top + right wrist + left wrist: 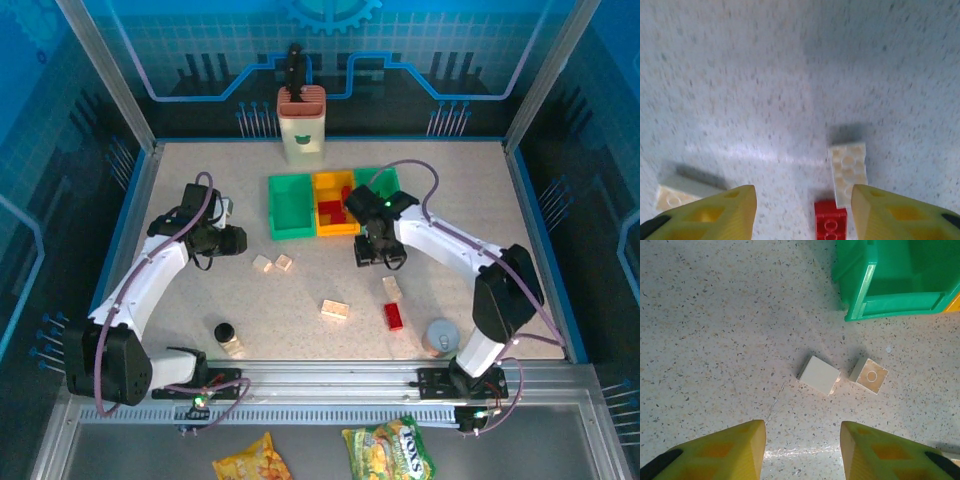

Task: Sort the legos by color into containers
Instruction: Place the lego in the container, then pick up the lego from the bottom-center of the table.

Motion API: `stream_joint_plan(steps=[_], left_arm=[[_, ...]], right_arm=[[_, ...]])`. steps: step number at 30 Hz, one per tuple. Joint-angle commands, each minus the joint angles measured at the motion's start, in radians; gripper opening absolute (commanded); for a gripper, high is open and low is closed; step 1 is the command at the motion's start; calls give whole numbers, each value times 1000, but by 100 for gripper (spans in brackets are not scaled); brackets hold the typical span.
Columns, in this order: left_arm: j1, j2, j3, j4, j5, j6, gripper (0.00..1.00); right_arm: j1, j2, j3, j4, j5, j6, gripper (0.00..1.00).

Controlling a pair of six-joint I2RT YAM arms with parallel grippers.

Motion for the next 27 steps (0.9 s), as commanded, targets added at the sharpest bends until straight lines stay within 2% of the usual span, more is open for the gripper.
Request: stream_joint_plan(steps=[1,6,10,21,27], left_arm=[[10,-12,-11,5,28,8,45],[11,-11,-11,7,35,7,45],[11,-10,-12,6,37,9,45],[13,-3,-11,8,37,10,45],[13,4,-9,6,38,12,45]], right_arm=[[46,-59,-84,-18,-14,37,55],[100,-105,-214,19,-63,55,56],[124,-114,-291,27,-49,85,56],[128,-143,-432,87,-76,131,56],[131,-160,-485,92,-69,151,52]])
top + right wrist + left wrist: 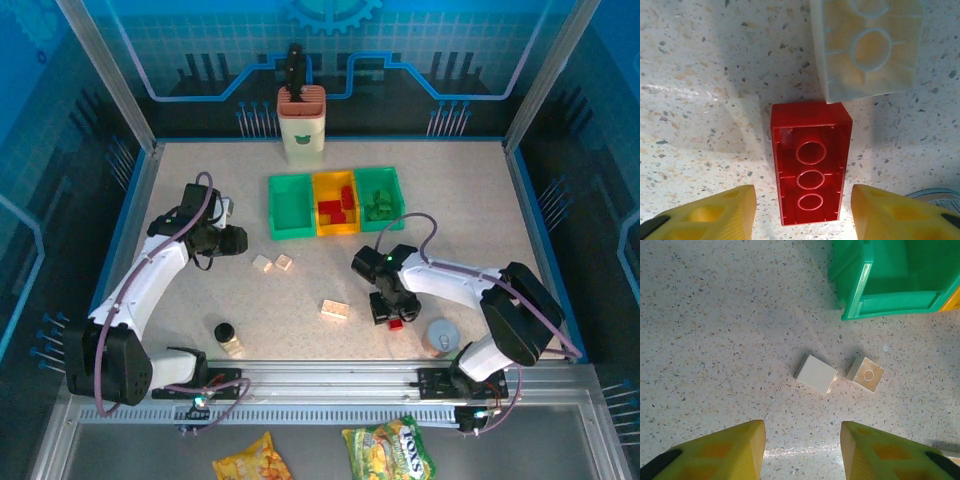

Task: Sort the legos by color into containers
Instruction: Pick up the lego from the bottom-center of the table.

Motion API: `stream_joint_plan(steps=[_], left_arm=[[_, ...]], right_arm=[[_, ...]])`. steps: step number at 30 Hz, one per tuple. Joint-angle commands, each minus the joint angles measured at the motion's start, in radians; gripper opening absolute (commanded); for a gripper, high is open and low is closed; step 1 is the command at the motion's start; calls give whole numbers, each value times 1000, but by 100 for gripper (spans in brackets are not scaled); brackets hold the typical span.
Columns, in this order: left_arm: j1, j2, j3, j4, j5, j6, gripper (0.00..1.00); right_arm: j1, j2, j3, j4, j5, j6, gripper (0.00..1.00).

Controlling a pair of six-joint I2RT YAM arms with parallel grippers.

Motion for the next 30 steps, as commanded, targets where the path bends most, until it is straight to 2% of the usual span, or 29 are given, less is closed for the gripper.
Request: stream_joint_plan(steps=[1,19,30], left_arm=[[13,3,-9,6,25,12,45],[13,4,-9,6,28,12,44],[14,-3,-11,6,28,12,44]], right_arm=[[13,-29,-37,-8,-6,33,51],[33,-67,-62,6,-14,64,38],[58,-76,38,-43,-2,63,35]])
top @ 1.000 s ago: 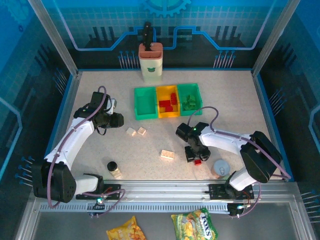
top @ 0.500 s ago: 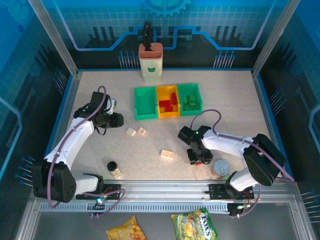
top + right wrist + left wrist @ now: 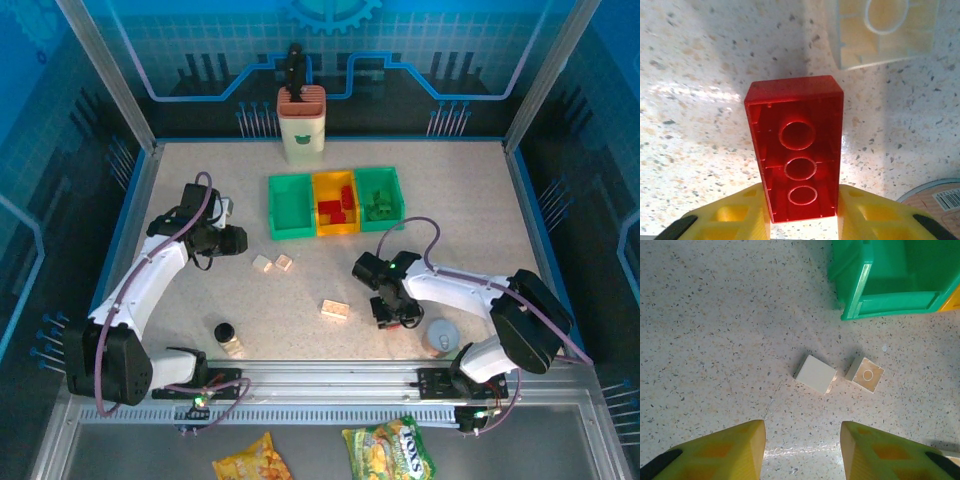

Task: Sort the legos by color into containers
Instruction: Pick up the lego from the bottom-center of the table.

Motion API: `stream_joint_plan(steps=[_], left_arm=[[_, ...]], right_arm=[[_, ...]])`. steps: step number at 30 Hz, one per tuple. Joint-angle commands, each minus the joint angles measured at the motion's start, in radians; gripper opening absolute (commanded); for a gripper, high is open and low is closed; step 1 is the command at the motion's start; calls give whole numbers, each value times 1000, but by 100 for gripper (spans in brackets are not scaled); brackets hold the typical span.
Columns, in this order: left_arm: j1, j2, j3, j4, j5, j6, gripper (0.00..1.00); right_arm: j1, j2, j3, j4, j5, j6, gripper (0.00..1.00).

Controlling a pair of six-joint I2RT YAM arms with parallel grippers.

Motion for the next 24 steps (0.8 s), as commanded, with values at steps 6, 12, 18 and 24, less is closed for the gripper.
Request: stream_joint_plan(steps=[6,12,18,24], left_arm=[[8,-10,-14,7,16,12,44],[8,-13,-13,7,23,12,44],[8,-21,-17,8,18,12,44],[9,-24,-17,10,19,10,44]], right_arm=[[18,-12,123,-58,18,5,35],[11,41,231,-63,39,-32,34],[-25,146,394,-50,40,-94,34],[-87,283,586,-21,17,-155,33]])
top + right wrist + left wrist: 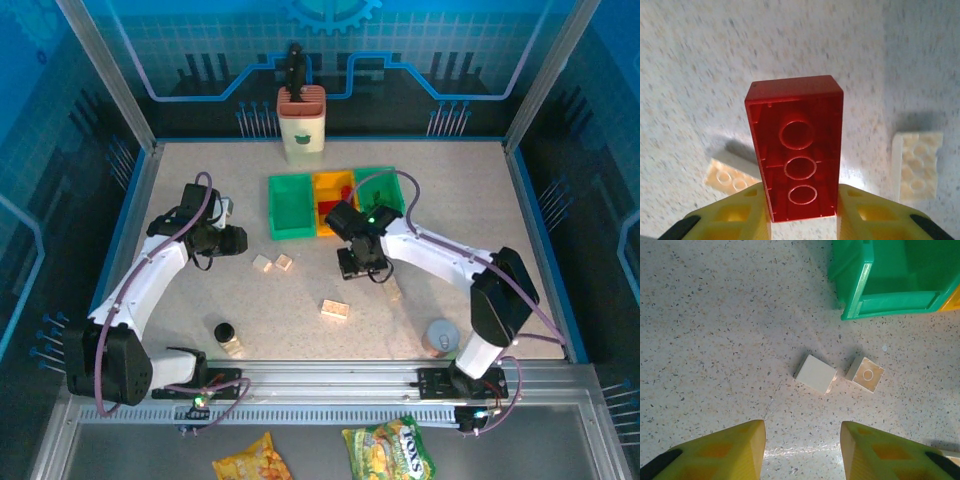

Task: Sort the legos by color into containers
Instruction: Place the lego in the container.

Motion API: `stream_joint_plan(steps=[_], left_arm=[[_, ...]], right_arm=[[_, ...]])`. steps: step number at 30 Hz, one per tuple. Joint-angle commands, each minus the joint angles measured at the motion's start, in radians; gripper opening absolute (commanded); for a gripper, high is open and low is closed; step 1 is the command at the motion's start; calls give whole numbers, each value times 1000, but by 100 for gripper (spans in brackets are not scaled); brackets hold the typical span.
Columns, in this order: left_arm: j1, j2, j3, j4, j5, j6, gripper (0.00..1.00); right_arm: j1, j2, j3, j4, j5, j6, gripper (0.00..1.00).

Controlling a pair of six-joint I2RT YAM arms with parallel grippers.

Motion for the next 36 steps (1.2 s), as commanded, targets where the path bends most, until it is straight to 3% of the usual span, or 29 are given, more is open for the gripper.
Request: stream_joint_plan(steps=[1,19,28,36], left_arm=[[9,-24,-16,10,19,11,44],[11,-22,-17,13,20,10,44],[11,-19,-17,11,18,10,44],[11,-17,-18,12,20,10,44]], right_arm=[[-44,73,112,14,-10,-57,33],[-229,531,705,23,-118,-132,32],[-262,699,902,13,-154,-122,33],[-273,768,963,33,-182,-81,38]])
